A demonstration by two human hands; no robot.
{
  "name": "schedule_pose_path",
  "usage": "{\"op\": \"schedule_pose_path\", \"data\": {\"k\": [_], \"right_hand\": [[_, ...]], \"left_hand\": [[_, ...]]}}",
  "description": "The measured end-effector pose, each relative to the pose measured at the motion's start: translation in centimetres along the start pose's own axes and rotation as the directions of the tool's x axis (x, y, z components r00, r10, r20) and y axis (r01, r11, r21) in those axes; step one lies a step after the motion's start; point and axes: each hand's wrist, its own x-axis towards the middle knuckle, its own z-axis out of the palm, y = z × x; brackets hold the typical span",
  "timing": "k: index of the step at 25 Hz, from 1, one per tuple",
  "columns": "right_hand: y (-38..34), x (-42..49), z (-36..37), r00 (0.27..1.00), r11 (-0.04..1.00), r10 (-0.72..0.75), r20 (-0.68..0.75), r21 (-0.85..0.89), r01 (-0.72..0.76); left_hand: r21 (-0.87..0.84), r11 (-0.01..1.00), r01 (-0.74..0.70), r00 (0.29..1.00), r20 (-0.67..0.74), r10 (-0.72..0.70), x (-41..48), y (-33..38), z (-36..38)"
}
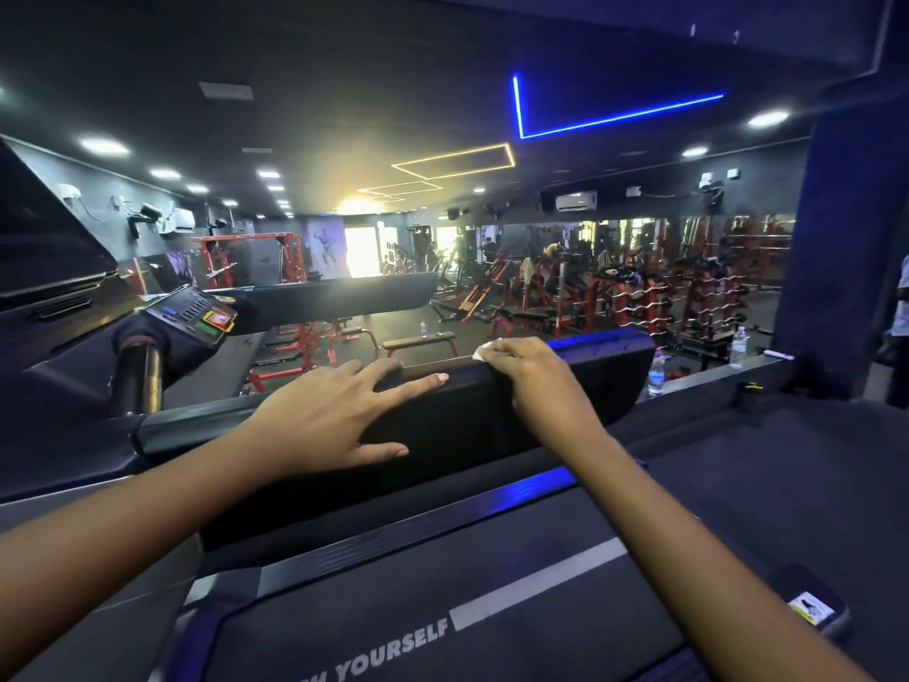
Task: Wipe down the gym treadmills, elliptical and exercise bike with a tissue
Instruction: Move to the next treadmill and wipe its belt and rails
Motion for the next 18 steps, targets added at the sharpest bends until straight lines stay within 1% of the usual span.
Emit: {"op": "schedule_pose_path", "data": {"k": [2, 5, 7, 8, 10, 11, 12, 13, 15, 16, 18], "right_hand": [[2.3, 0.2, -1.2, 0.998, 0.997, 0.042, 0.043, -0.068, -0.039], [5.1, 0.7, -2.8, 0.981, 0.976, 0.157, 0.115, -0.171, -0.136], [6.5, 0.9, -3.2, 0.963, 0.958, 0.247, 0.103, -0.172, -0.228], [6.5, 0.8, -3.2, 0.959, 0.951, 0.279, 0.046, -0.150, -0.270], [4.7, -0.2, -2.2, 0.946, 0.956, 0.280, -0.162, -0.049, -0.291], [2.9, -1.0, -1.0, 0.926, 0.965, 0.258, -0.275, 0.032, -0.260], [0.6, -2.1, 0.5, 0.904, 0.974, 0.225, -0.364, 0.112, -0.198], [-1.8, -3.3, 2.2, 0.892, 0.978, 0.185, -0.413, 0.165, -0.127], [-5.6, -5.2, 4.9, 0.881, 0.982, 0.102, -0.462, 0.186, -0.016], [-6.1, -5.7, 5.7, 0.871, 0.985, 0.084, -0.485, 0.175, 0.003], [-4.6, -5.5, 6.2, 0.841, 0.986, 0.109, -0.529, 0.165, -0.024]], "left_hand": [[0.023, 1.000, -0.003, 0.999, -0.041, 0.004, 0.0, 0.2, -0.1], [0.047, 0.999, 0.000, 0.999, -0.049, 0.002, 0.0, 0.1, 0.0], [0.051, 0.999, -0.001, 0.998, -0.059, 0.004, 0.0, 0.0, 0.0], [0.047, 0.999, 0.001, 0.998, -0.057, 0.002, 0.1, -0.1, 0.0], [0.056, 0.998, 0.006, 0.998, -0.059, -0.003, 0.1, -0.1, 0.0], [0.074, 0.997, 0.007, 0.998, -0.070, -0.002, 0.1, -0.1, 0.0], [0.087, 0.996, 0.007, 0.997, -0.077, 0.000, 0.1, -0.1, 0.1], [0.085, 0.996, 0.006, 0.997, -0.073, 0.000, 0.1, -0.1, 0.1], [0.042, 0.999, 0.004, 0.999, -0.050, -0.002, 0.1, -0.2, 0.3], [0.019, 1.000, 0.002, 0.999, -0.043, -0.001, 0.1, -0.2, 0.4], [-0.006, 1.000, 0.000, 0.999, -0.037, 0.000, 0.0, -0.2, 0.4]]}}
